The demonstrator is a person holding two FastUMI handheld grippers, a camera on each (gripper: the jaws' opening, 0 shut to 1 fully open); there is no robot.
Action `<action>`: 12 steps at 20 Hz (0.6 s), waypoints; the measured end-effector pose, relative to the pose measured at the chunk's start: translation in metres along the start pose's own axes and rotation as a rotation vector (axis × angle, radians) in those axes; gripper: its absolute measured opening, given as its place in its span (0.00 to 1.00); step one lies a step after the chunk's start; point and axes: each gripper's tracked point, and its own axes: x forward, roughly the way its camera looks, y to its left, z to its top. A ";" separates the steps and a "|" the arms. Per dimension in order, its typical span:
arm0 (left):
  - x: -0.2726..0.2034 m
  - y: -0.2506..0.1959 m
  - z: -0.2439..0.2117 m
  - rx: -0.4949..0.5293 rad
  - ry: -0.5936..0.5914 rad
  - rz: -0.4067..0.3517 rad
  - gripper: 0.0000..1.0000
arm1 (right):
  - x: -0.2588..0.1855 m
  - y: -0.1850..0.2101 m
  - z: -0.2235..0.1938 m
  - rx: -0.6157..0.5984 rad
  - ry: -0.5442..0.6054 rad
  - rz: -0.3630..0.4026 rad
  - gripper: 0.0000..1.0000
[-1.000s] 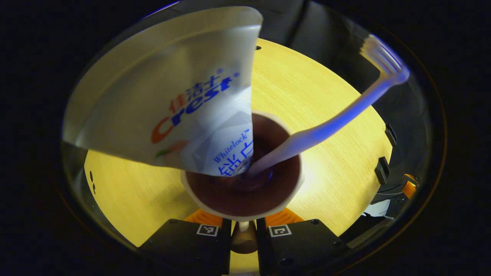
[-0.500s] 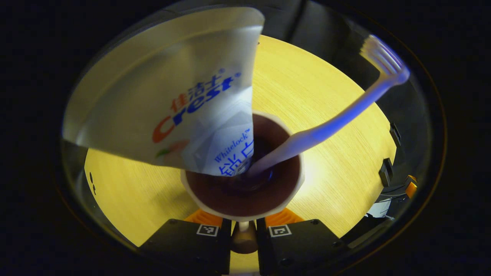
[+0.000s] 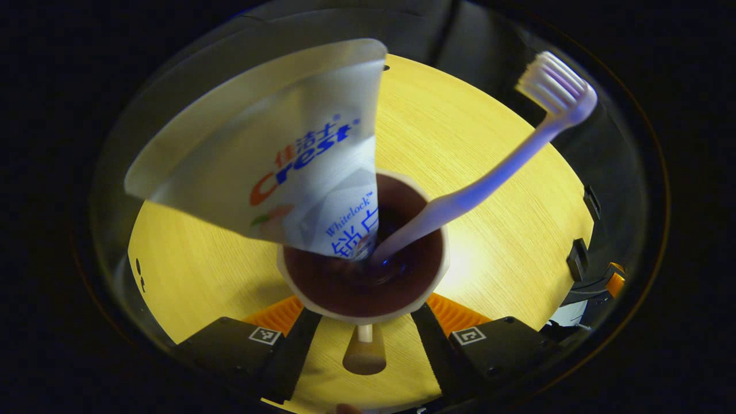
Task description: Put the toothbrush and toothpaste on the desktop into the cup, then pick up the cup and place it on the coaster on the desktop.
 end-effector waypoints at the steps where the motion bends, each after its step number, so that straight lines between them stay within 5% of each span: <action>1: -0.001 0.000 0.000 -0.003 -0.006 0.001 0.92 | 0.001 0.001 0.001 -0.002 0.002 0.001 0.43; 10: -0.055 0.002 -0.010 -0.060 -0.150 -0.006 0.93 | 0.030 0.046 0.003 -0.101 0.054 0.063 0.43; 11: -0.064 0.004 -0.014 -0.073 -0.170 -0.010 0.93 | 0.034 0.054 0.003 -0.128 0.063 0.077 0.25; 12: -0.071 0.005 -0.018 -0.087 -0.192 -0.014 0.93 | 0.039 0.065 0.003 -0.153 0.076 0.090 0.42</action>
